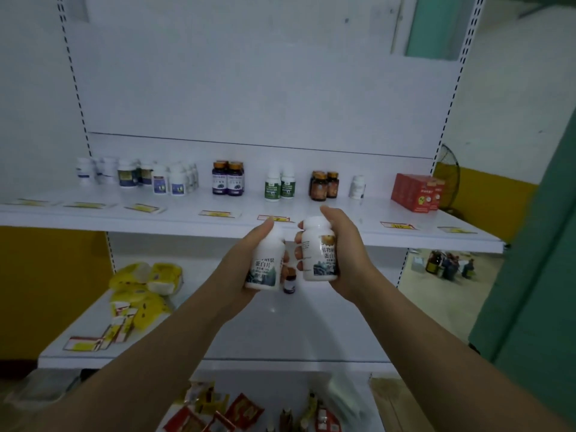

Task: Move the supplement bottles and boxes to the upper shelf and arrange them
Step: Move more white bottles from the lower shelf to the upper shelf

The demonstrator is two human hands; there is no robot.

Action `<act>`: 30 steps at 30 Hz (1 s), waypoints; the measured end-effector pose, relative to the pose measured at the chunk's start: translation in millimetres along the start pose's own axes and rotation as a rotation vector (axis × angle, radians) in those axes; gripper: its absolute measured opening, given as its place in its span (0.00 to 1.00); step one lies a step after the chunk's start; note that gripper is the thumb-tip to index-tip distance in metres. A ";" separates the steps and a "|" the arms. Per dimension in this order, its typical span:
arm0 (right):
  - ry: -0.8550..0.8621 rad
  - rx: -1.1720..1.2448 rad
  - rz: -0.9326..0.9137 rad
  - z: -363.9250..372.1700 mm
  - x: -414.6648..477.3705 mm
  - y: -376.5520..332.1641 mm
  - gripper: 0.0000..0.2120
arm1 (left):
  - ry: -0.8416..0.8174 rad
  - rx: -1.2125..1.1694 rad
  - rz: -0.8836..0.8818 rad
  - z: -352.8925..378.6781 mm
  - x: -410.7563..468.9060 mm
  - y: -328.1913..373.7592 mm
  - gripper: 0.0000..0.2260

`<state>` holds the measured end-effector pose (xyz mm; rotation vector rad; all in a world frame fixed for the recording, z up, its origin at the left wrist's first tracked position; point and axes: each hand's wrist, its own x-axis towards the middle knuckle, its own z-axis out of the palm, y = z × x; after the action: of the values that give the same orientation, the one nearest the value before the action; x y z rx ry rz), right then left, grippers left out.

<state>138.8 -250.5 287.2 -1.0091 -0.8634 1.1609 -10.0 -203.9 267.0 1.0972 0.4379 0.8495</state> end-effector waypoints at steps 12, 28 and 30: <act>0.201 -0.154 -0.178 -53.3 -7.6 -68.4 0.23 | -0.107 -0.008 0.036 79.3 55.3 9.9 0.14; 0.061 -0.199 -0.188 -260.0 158.2 -163.2 0.14 | -0.074 0.112 0.143 189.3 302.4 -34.2 0.07; 0.044 -0.228 -0.169 -277.8 182.9 -172.1 0.08 | -0.031 0.152 0.171 196.9 326.1 -38.0 0.03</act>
<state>486.8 -136.7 365.6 -1.1187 -1.0422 0.9081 341.6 -73.6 344.3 1.3001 0.3909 0.9597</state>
